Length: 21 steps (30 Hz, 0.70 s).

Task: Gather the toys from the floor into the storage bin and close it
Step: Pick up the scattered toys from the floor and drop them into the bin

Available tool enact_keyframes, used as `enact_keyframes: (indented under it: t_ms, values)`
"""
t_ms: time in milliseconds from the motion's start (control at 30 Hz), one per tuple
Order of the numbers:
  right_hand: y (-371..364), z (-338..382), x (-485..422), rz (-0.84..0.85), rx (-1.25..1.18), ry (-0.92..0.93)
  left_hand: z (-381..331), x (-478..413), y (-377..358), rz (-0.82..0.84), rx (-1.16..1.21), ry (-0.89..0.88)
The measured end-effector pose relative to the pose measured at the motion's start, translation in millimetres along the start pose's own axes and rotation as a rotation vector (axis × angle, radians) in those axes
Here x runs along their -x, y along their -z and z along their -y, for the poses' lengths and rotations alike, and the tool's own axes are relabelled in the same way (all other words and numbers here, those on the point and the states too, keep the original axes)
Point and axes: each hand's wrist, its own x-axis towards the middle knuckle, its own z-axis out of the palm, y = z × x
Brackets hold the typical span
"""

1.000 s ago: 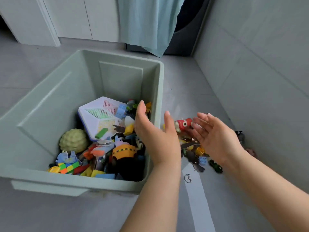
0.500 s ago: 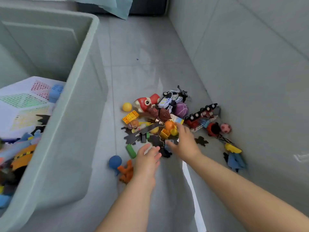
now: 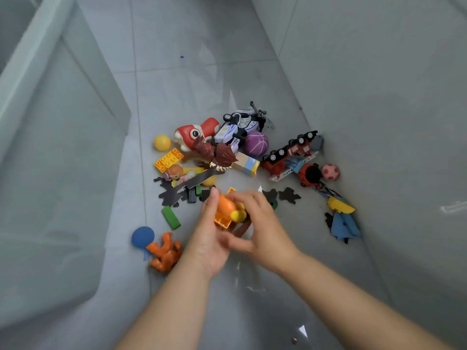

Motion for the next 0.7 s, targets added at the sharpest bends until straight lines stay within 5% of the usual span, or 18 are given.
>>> enact_keyframes:
  t_ms: [67, 133, 233, 433, 567, 700]
  values:
    - [7.1, 3.1, -1.4, 0.039, -0.072, 0.019, 0.0, 1.3, 7.0, -0.032, 0.041, 0.013]
    - [18.9, -2.7, -19.3, -0.129, -0.114, -0.034, -0.4, 4.1, 10.1, -0.102, 0.130, 0.000]
    - [32.6, -26.9, -66.1, -0.271, 0.181, -0.190, -1.7, 8.8, 10.9, -0.193, 0.121, -0.010]
    - [7.2, -68.4, -102.3, -0.080, 0.774, -0.226, -9.7, 16.4, 13.6, -0.268, 0.047, -0.033]
    - [6.7, -61.0, -77.4, -0.231, 0.587, -0.359, -4.7, 15.4, 12.4, -0.253, 0.025, -0.042]
    - [25.8, -27.9, -24.8, -0.445, 0.086, -0.378, 2.4, 15.0, 11.8, -0.189, 0.002, -0.015]
